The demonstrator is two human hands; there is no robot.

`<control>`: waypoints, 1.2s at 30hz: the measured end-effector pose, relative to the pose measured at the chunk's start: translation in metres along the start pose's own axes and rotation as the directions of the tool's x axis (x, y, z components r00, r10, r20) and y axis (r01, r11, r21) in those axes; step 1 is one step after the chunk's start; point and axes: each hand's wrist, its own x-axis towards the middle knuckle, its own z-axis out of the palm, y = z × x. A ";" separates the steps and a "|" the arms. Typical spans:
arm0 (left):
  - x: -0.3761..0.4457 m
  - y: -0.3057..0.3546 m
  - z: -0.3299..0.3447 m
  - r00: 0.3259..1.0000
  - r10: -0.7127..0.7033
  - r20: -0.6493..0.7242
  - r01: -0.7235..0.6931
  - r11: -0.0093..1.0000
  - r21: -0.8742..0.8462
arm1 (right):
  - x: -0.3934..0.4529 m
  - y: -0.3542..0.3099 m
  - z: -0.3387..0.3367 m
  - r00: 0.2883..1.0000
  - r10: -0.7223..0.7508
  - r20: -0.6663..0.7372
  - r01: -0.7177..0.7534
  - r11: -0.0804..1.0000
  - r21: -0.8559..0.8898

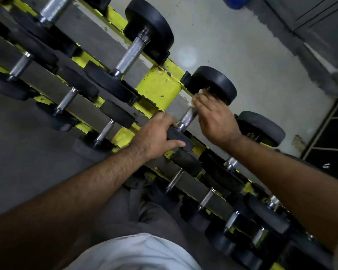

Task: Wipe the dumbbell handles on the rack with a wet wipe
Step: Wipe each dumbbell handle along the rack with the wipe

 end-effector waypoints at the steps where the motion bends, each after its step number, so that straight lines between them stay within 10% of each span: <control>1: -0.001 0.002 0.000 1.000 -0.005 0.000 0.005 1.000 0.015 | -0.003 -0.008 0.002 1.000 -0.005 0.011 0.005 1.000 -0.013; 15: -0.011 0.017 0.007 0.999 0.001 -0.054 0.005 0.995 0.100 | 0.009 -0.017 -0.010 0.995 0.052 0.082 -0.045 0.995 -0.087; 19: -0.011 0.019 0.006 0.999 0.006 -0.050 -0.001 0.994 0.106 | -0.003 -0.022 -0.003 0.974 -0.174 0.145 0.184 0.981 -0.060; 23: -0.009 0.017 0.007 1.000 0.000 -0.025 0.002 0.995 0.102 | 0.013 -0.007 -0.012 0.999 -0.005 0.037 0.009 0.995 -0.103; 27: -0.008 0.019 0.007 1.000 -0.004 -0.018 0.005 0.995 0.095 | -0.002 -0.020 -0.001 0.937 -0.319 0.145 0.319 0.947 0.027; 32: -0.008 0.015 0.008 1.000 -0.002 -0.004 0.002 0.993 0.116 | 0.008 -0.004 -0.009 0.980 -0.183 0.077 0.184 0.983 -0.012; 36: -0.008 0.016 0.007 1.000 0.002 -0.016 0.000 0.994 0.109 | -0.006 -0.021 -0.001 0.904 -0.400 0.148 0.392 0.916 0.082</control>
